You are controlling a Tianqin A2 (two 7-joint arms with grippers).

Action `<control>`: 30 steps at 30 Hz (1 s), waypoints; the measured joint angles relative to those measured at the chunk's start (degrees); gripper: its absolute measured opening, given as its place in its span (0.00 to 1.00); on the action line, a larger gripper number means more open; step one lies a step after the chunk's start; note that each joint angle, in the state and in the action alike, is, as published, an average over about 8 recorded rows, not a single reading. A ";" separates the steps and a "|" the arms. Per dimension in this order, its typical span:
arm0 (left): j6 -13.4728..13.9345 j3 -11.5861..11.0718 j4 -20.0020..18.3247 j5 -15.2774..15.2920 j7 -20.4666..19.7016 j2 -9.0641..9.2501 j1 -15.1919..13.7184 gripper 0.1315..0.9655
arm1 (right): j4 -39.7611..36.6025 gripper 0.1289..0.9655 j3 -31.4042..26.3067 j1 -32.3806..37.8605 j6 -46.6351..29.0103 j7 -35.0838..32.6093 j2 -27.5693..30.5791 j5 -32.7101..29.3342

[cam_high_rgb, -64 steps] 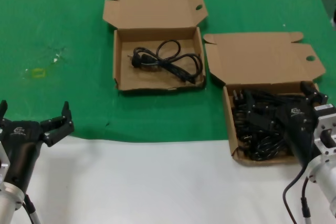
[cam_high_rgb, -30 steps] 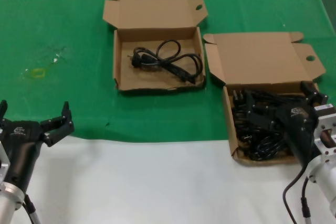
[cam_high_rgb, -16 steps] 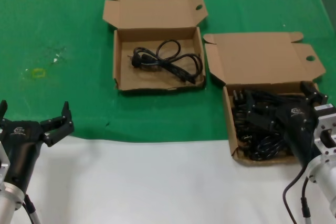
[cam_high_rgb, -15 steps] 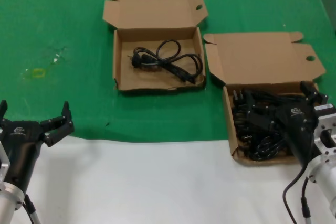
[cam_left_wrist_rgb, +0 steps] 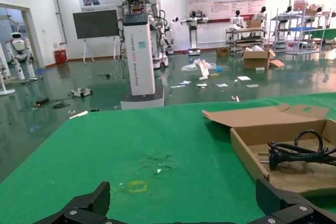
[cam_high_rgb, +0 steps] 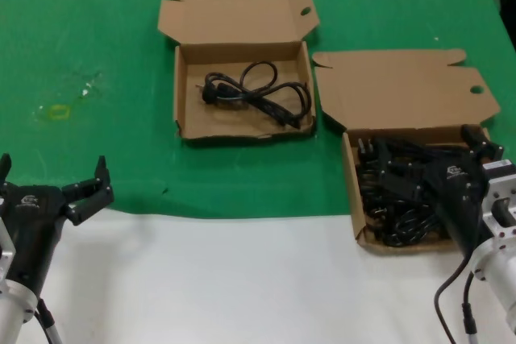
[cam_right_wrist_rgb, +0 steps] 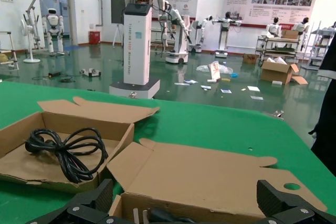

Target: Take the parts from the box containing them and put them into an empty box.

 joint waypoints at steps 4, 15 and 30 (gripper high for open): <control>0.00 0.00 0.00 0.00 0.00 0.00 0.00 1.00 | 0.00 1.00 0.00 0.00 0.00 0.00 0.00 0.00; 0.00 0.00 0.00 0.00 0.00 0.00 0.00 1.00 | 0.00 1.00 0.00 0.00 0.00 0.00 0.00 0.00; 0.00 0.00 0.00 0.00 0.00 0.00 0.00 1.00 | 0.00 1.00 0.00 0.00 0.00 0.00 0.00 0.00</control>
